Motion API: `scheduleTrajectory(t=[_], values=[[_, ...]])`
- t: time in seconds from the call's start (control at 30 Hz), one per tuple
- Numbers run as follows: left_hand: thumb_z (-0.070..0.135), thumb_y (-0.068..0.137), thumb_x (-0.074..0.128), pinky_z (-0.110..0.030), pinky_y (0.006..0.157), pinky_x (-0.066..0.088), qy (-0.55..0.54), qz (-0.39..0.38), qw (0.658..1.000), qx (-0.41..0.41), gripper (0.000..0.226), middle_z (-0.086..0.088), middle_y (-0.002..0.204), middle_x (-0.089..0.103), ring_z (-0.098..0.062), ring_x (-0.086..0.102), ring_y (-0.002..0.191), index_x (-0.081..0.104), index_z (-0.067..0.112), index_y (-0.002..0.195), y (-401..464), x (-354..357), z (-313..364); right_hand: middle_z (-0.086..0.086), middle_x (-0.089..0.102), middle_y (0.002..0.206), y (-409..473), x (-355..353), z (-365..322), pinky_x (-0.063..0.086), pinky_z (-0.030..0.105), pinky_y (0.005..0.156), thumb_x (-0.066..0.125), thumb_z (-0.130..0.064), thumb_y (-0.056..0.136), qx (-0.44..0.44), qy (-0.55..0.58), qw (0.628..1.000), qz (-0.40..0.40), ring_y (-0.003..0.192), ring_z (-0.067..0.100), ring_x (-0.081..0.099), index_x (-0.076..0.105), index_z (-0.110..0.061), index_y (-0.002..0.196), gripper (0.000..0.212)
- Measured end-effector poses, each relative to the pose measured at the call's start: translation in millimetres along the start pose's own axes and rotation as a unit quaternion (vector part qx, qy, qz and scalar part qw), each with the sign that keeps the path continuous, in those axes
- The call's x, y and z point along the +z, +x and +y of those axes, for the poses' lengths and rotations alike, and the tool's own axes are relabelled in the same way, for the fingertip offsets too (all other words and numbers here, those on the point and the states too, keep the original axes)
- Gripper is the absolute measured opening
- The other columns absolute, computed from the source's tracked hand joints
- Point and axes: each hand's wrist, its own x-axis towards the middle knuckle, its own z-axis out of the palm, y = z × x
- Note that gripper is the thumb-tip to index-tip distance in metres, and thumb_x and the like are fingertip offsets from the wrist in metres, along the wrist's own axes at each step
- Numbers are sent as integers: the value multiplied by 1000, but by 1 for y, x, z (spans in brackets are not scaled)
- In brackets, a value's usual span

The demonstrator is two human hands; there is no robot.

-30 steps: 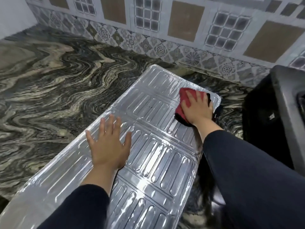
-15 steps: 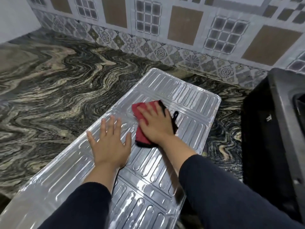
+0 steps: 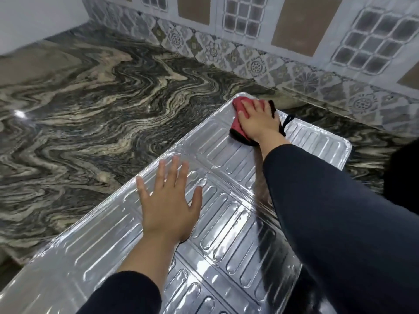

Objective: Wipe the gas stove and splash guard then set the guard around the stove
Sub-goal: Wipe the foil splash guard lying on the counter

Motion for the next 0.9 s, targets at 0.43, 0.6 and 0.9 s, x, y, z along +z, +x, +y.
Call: scheduleTrajectory(t=[0.43, 0.6, 0.9], values=[[58, 91, 9, -59, 116, -7, -4, -3, 1000, -14, 68, 12, 160, -12, -12, -15, 148, 0, 31, 153, 1, 0, 3, -8, 8, 161, -121, 22, -20, 1, 49, 118, 20, -58, 93, -129, -28, 991, 6, 148, 18, -3, 16, -43, 146, 56], [60, 92, 8, -58, 115, -7, -1, 6, 1000, -6, 69, 12, 160, -13, -12, -15, 148, -2, 30, 153, -1, 1, 0, -7, 5, 161, -104, -6, 71, 2, 45, 119, 22, -55, 95, -4, -33, 999, 12, 148, 18, -2, 14, -39, 148, 56], [59, 91, 9, -60, 113, -6, 3, 9, 1000, -13, 69, 9, 161, -10, -13, -13, 148, 1, 29, 152, 1, 4, 2, -1, 20, 159, -149, 9, 64, 11, 42, 118, 31, -25, 98, 151, 38, 979, 131, 147, 23, 10, 29, -26, 146, 48]])
